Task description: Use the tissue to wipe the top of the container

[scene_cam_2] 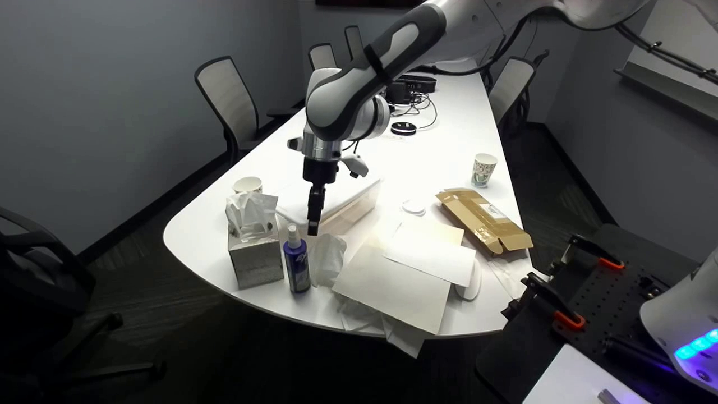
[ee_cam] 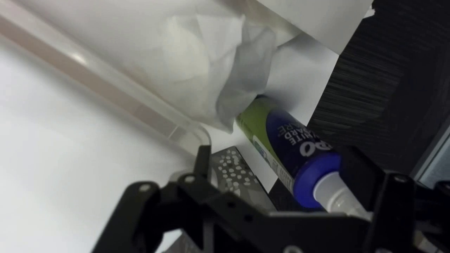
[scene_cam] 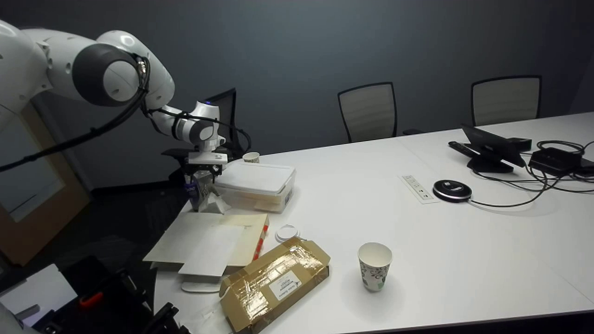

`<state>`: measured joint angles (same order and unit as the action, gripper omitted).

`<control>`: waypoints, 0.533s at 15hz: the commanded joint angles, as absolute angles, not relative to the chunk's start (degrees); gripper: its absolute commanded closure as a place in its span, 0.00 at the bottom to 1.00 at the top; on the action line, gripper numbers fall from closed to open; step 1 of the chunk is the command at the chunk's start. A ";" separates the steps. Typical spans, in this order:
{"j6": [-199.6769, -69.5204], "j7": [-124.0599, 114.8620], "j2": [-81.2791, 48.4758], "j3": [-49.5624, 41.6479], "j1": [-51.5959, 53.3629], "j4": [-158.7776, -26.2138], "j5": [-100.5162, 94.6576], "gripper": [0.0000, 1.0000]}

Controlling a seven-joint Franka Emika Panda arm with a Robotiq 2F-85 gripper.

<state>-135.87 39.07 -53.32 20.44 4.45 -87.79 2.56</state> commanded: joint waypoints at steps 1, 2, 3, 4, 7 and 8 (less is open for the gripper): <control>-130.91 45.10 -45.00 24.20 -0.37 -93.76 4.82 0.00; -128.93 46.47 -43.11 24.94 -1.16 -94.46 5.77 0.00; -126.69 46.94 -41.16 25.31 -1.61 -94.92 6.88 0.00; -123.89 45.83 -39.21 25.25 -1.77 -95.15 8.38 0.00; -117.56 44.10 -34.33 23.95 -1.54 -95.73 12.66 0.00; -115.96 44.83 -33.02 23.75 -1.61 -96.02 14.27 0.00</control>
